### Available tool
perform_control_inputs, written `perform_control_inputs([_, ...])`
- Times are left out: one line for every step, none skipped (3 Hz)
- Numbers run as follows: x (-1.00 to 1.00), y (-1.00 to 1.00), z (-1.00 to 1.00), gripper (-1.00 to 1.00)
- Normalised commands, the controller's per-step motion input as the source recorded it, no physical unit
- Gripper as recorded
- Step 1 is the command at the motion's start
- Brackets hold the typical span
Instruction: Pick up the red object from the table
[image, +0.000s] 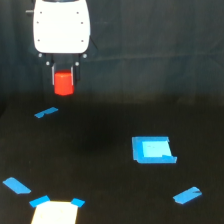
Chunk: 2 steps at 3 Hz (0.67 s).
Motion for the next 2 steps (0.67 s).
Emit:
perform_control_inputs([0.5, 1.0, 0.8, -1.0])
perform_control_inputs([0.38, 0.32, 1.0, -0.87])
